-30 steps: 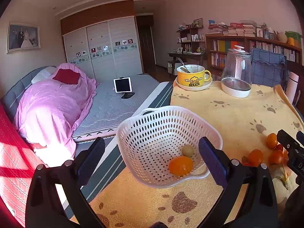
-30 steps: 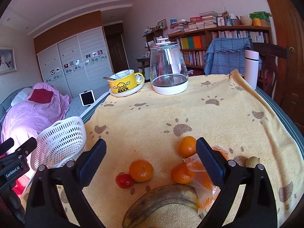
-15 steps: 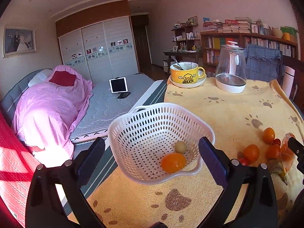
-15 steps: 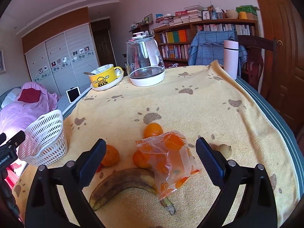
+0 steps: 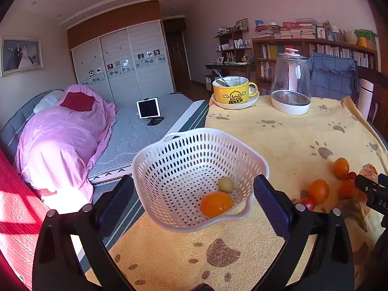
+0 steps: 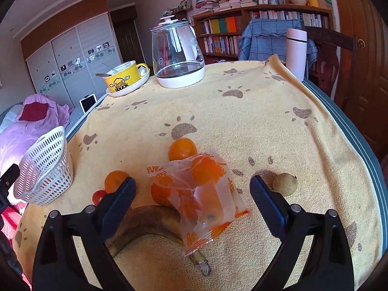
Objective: Organize fruits
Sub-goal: 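Move the left tool toward a tangerine while the right tool approaches the bag of oranges, then grasp the tangerine with the left tool while the right tool grasps the bag of oranges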
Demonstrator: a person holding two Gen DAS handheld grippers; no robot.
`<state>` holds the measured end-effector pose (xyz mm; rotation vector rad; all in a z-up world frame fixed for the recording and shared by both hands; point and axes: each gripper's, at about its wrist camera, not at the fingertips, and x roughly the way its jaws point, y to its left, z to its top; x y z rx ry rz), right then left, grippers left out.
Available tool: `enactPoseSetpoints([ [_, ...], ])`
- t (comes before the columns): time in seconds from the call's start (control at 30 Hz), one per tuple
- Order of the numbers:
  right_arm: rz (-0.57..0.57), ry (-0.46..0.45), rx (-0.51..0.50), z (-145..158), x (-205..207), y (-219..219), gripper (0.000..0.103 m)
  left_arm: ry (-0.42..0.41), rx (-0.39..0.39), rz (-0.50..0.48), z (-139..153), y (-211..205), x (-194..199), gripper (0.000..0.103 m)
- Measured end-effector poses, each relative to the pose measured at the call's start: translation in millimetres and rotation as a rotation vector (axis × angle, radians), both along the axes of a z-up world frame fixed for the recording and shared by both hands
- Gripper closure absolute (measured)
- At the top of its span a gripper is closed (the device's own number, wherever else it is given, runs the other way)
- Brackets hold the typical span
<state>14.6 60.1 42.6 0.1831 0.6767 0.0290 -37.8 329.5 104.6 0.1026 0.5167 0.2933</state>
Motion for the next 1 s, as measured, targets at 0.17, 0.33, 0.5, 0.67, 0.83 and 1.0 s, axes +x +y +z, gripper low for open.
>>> enactPoseSetpoints([
  [0.17,0.009,0.080,0.013,-11.7,20.5,-3.7,0.026,0.004,0.003,-0.012,-2.3,-3.9,0.6,0.003],
  [0.33,0.013,0.073,0.048,-10.7,18.3,-9.3,0.037,0.012,0.008,-0.019,-4.6,-7.7,1.4,0.003],
  [0.5,0.029,0.058,0.038,-6.8,8.8,-9.6,0.039,0.023,0.001,-0.043,-7.1,-14.3,0.9,0.003],
  [0.67,0.024,0.030,0.086,4.3,-5.1,-28.1,0.045,0.040,-0.010,-0.094,-11.3,-28.0,1.3,0.003],
  [0.83,0.021,0.015,0.131,9.5,-18.9,-50.0,0.045,0.054,-0.024,-0.169,-15.9,-49.1,5.2,0.003],
  [1.0,-0.005,-0.007,0.159,15.4,-33.7,-68.7,0.046,0.073,-0.076,-0.268,-19.5,-69.7,13.5,0.003],
])
